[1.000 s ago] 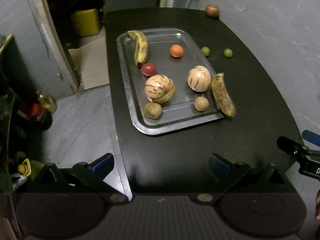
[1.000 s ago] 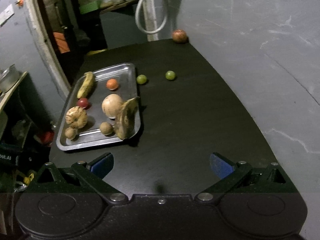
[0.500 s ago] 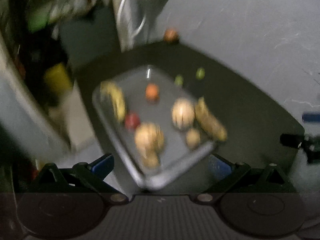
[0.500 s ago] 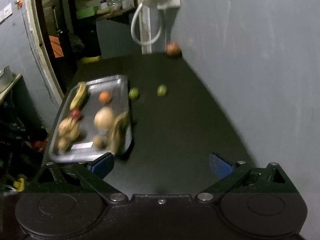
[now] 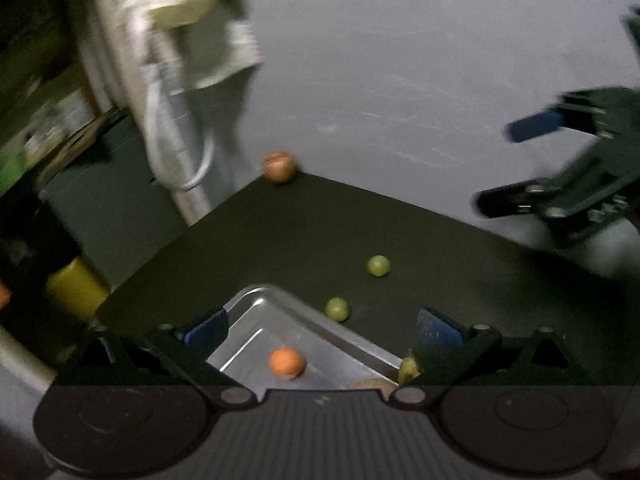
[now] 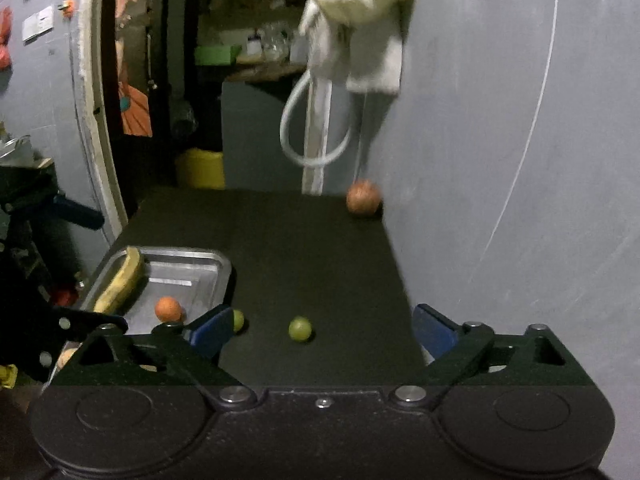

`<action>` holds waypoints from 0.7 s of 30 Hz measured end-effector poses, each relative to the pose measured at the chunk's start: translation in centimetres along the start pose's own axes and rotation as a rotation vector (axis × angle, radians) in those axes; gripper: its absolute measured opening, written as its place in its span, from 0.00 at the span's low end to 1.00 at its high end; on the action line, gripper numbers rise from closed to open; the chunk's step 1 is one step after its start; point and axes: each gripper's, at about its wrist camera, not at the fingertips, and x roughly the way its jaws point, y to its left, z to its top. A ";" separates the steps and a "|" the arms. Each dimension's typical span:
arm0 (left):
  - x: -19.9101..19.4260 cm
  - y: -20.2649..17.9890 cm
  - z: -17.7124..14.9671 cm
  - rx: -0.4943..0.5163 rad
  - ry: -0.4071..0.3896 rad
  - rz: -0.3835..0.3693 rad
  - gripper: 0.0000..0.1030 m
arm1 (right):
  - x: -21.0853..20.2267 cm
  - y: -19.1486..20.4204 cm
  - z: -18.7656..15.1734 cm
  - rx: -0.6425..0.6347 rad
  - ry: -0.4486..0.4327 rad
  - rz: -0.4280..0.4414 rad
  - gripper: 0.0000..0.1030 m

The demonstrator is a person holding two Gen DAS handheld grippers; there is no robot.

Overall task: Organize fruits
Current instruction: 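Grasp a green grape with the right tool while the left tool grasps the other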

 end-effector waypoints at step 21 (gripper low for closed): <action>14.7 -0.2 0.8 0.115 0.225 -0.048 0.86 | 13.1 -1.9 -1.7 0.084 0.159 0.177 0.54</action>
